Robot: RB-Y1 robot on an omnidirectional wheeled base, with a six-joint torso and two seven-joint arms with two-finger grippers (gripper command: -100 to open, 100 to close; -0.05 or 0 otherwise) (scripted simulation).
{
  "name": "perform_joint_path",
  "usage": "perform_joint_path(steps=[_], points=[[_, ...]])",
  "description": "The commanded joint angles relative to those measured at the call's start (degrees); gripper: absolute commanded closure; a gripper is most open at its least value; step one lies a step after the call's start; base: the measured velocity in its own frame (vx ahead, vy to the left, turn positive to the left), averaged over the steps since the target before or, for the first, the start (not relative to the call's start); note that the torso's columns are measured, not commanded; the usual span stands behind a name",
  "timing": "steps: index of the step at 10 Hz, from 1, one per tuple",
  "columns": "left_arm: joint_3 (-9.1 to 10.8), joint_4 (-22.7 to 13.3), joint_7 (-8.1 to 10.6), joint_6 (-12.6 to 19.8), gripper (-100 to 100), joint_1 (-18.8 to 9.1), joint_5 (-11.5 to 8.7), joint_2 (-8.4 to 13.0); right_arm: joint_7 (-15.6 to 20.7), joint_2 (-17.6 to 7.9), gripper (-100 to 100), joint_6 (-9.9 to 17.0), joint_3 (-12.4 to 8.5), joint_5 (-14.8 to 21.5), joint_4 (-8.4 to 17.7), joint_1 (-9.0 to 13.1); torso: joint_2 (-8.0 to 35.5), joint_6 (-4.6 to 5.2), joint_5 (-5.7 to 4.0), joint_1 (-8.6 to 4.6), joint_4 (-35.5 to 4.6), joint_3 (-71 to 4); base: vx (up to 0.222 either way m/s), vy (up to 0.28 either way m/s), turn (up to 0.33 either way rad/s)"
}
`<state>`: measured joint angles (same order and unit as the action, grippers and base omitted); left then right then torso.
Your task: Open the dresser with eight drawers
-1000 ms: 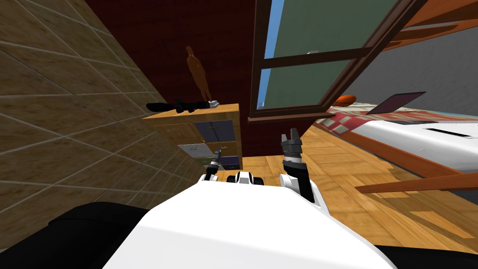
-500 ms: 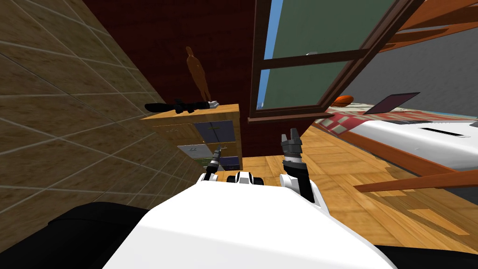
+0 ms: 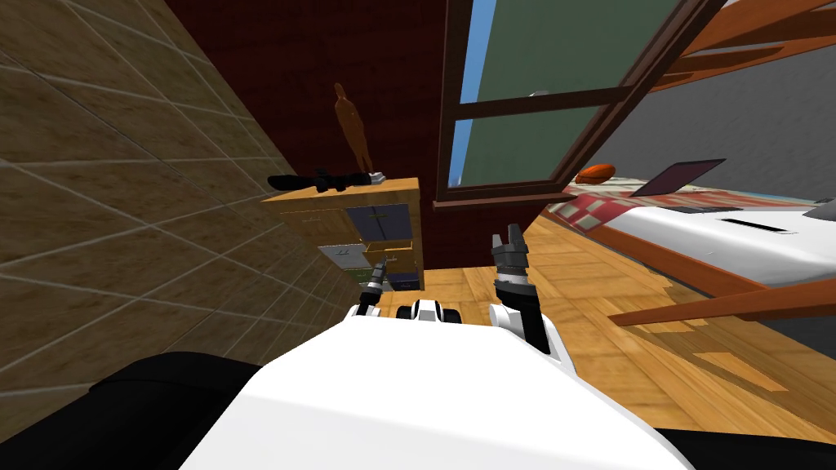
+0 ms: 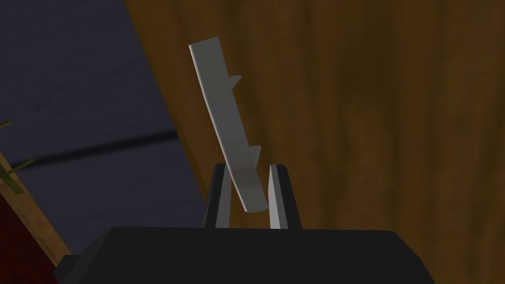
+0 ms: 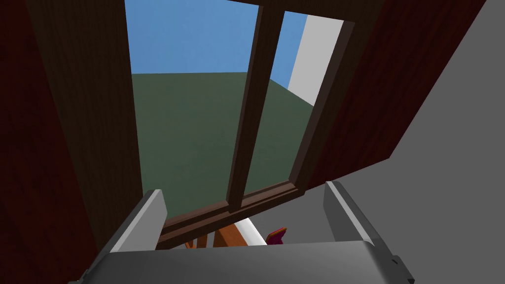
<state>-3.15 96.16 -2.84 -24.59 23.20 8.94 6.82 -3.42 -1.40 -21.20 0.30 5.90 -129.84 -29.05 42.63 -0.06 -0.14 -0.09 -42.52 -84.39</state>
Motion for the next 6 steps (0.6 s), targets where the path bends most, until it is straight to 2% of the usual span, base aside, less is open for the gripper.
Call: perform_joint_path(steps=[1, 3, 4, 6], points=[[-0.40, 0.7, 0.09, -0.1, 100, 1.0, 0.1, 0.1, 0.0, 0.0, 0, 0.0, 0.0, 0.0, 0.0, 0.0, -0.4, 0.00, -0.02, 0.03, 0.0, -0.2, -0.114, -0.003, 0.016], [-0.75, 1.9, 0.17, -0.5, 100, 2.0, 0.2, 0.3, 0.0, 0.0, 0, 0.0, 0.0, 0.0, 0.0, 0.0, 0.0, -0.02, 0.05, -0.01, 0.1, 0.0, -0.215, -0.028, 0.031], [-0.79, 4.3, 0.80, 1.9, -100, 2.8, 0.2, 0.8, 0.0, 0.0, 0, 0.0, 0.0, 0.0, 0.0, 0.0, 0.1, 0.00, 0.03, 0.02, 0.0, 0.1, -0.094, -0.008, -0.014], [-0.84, 6.1, 1.07, 2.9, -100, 3.4, 0.1, 1.1, 0.0, 0.0, 0, 0.0, 0.0, 0.0, 0.0, 0.0, -0.9, 0.07, 0.18, 0.22, 0.4, -0.5, 0.028, 0.006, -0.012]])
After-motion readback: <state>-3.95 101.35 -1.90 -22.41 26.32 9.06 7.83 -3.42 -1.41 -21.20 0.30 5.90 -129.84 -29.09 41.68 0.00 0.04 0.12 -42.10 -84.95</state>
